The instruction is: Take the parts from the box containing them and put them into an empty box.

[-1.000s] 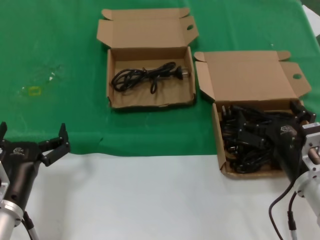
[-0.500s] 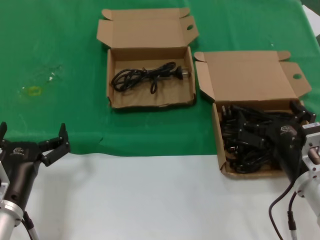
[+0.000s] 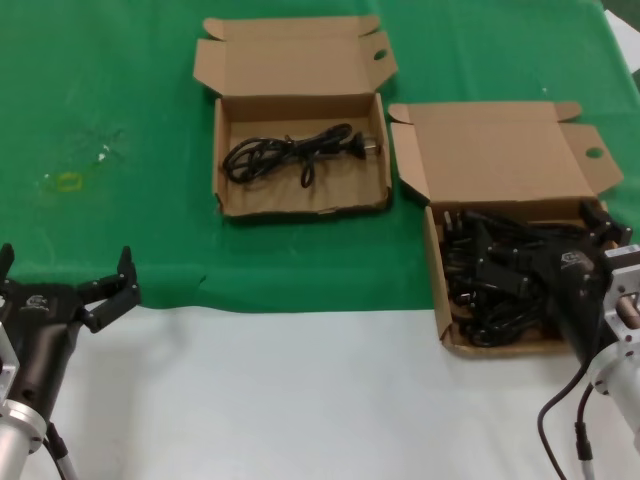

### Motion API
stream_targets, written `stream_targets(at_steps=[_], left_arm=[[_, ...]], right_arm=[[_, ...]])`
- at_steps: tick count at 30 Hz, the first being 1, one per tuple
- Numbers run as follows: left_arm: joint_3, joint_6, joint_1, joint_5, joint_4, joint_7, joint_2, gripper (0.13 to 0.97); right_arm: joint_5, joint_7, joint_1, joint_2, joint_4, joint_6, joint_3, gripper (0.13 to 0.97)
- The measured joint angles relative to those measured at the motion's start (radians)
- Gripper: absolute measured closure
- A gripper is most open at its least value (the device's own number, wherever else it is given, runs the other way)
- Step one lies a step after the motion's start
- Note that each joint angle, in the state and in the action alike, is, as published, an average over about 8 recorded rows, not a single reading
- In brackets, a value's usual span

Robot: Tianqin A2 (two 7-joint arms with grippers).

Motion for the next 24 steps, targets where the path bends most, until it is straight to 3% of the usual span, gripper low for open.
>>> stream_targets(at_steps=[24], left_arm=[[0.000, 0.000, 0.000, 0.000, 0.000, 0.000, 0.000, 0.132]], right_arm=[[0.000, 0.000, 0.000, 0.000, 0.000, 0.000, 0.000, 0.129]])
